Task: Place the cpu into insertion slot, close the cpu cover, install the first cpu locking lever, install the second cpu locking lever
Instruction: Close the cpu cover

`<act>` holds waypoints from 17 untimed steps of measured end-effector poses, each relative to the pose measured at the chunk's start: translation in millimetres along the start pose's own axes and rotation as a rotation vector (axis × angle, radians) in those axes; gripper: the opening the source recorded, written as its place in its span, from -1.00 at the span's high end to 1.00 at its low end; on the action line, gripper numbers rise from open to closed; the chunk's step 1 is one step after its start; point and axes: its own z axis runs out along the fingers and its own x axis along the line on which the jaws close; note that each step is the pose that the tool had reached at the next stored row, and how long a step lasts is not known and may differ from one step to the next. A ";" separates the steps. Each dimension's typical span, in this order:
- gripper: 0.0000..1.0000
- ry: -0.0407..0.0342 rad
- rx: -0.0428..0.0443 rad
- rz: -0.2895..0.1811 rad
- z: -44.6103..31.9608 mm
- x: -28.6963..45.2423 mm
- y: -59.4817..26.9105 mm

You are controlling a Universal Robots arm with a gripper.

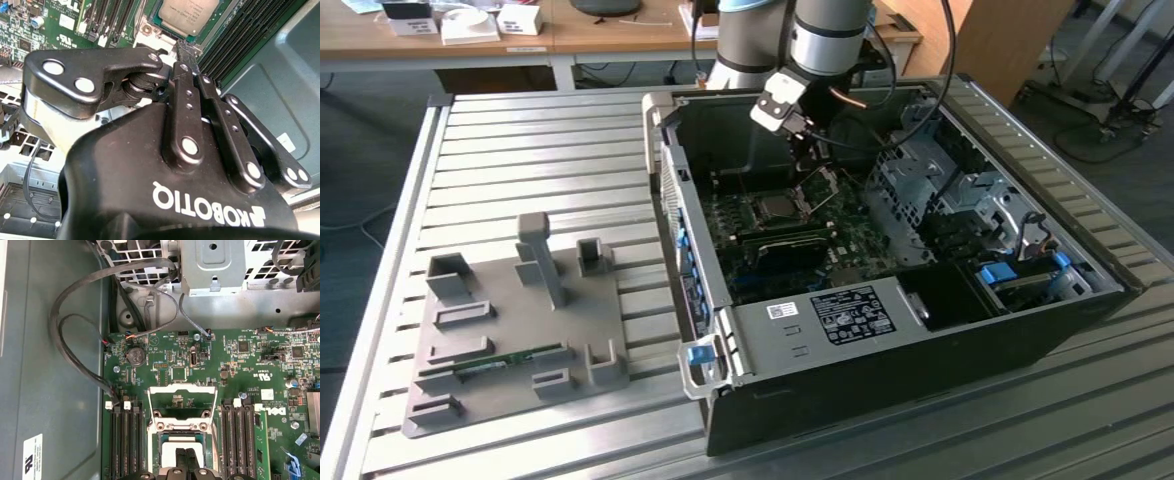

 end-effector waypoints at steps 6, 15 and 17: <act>0.79 0.0000 0.0000 0.000 -0.8 0.1 0.3; 0.79 0.0000 0.0000 0.000 -0.7 0.2 2.6; 0.79 0.0000 0.0000 0.000 -0.7 0.1 2.6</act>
